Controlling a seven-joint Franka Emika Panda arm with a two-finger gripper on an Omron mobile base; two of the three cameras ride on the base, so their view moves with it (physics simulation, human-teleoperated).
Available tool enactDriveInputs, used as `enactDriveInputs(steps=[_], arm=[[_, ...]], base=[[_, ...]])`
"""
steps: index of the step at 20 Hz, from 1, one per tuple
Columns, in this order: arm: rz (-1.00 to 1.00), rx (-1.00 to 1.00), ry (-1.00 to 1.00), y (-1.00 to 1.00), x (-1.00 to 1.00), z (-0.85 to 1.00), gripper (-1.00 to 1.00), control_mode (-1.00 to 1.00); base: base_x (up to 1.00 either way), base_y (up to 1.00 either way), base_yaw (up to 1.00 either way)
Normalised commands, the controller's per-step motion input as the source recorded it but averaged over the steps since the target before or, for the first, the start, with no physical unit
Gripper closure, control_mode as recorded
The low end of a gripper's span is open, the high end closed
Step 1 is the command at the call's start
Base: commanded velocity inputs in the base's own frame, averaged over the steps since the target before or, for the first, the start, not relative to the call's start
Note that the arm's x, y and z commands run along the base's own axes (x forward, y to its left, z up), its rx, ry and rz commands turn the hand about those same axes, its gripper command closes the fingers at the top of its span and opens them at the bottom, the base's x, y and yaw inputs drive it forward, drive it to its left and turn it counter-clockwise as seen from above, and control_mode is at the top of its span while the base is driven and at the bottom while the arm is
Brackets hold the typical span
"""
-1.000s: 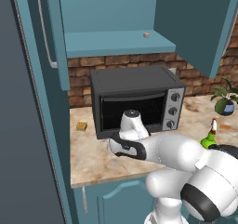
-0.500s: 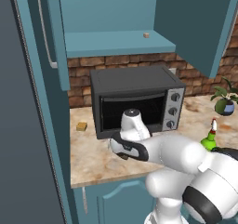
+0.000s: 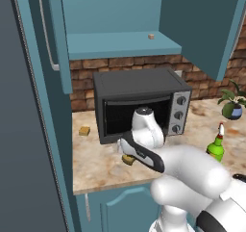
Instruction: Pick the sponge and spray from the cabinet and place them on the counter.
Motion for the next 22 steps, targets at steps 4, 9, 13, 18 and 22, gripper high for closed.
enactDriveInputs(steps=[4,9,13,18,22], arm=[[0.0,0.0,0.0,-0.28,-0.37,0.51,-1.0,-1.0],[0.0,0.0,0.0,-0.22,-0.46,0.59,-1.0,-1.0],[0.0,0.0,-0.02,-0.13,-0.32,0.95,-1.0,-1.0],[0.0,0.0,-0.02,-0.17,-0.24,1.0,-1.0,-1.0],[0.0,0.0,-0.02,-0.15,-0.26,1.0,-1.0,-1.0]], base=[[0.0,0.0,0.0],[0.0,0.0,0.0],[0.0,0.0,0.0],[0.0,0.0,0.0],[0.0,0.0,0.0]])
